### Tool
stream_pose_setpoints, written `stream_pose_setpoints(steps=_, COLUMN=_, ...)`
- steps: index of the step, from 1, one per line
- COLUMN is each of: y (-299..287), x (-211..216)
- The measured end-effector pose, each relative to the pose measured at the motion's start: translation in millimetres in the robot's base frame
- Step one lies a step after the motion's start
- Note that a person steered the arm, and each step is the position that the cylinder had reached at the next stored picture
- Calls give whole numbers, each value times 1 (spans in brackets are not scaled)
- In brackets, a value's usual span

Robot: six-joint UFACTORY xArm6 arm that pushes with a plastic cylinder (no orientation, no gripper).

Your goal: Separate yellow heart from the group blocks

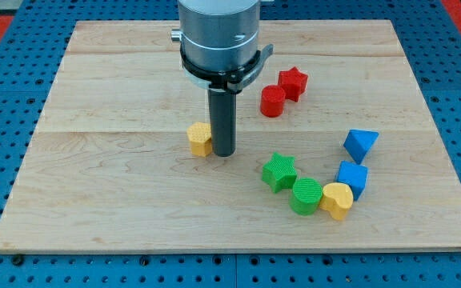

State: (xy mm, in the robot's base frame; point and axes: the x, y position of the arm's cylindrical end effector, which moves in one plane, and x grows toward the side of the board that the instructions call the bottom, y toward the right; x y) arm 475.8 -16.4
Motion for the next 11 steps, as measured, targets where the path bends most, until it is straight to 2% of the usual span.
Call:
stream_pose_setpoints(steps=1, y=-22, x=-28)
stream_pose_setpoints(steps=2, y=-29, x=-32)
stream_pose_setpoints(steps=3, y=79, x=-22)
stream_pose_setpoints(steps=4, y=160, x=-13)
stream_pose_setpoints(steps=5, y=163, x=-31)
stream_pose_setpoints(steps=6, y=229, x=-33)
stream_pose_setpoints(steps=7, y=279, x=26)
stream_pose_setpoints(steps=8, y=276, x=111)
stream_pose_setpoints(steps=9, y=188, x=124)
stream_pose_setpoints(steps=10, y=152, x=111)
stream_pose_setpoints(steps=11, y=148, x=76)
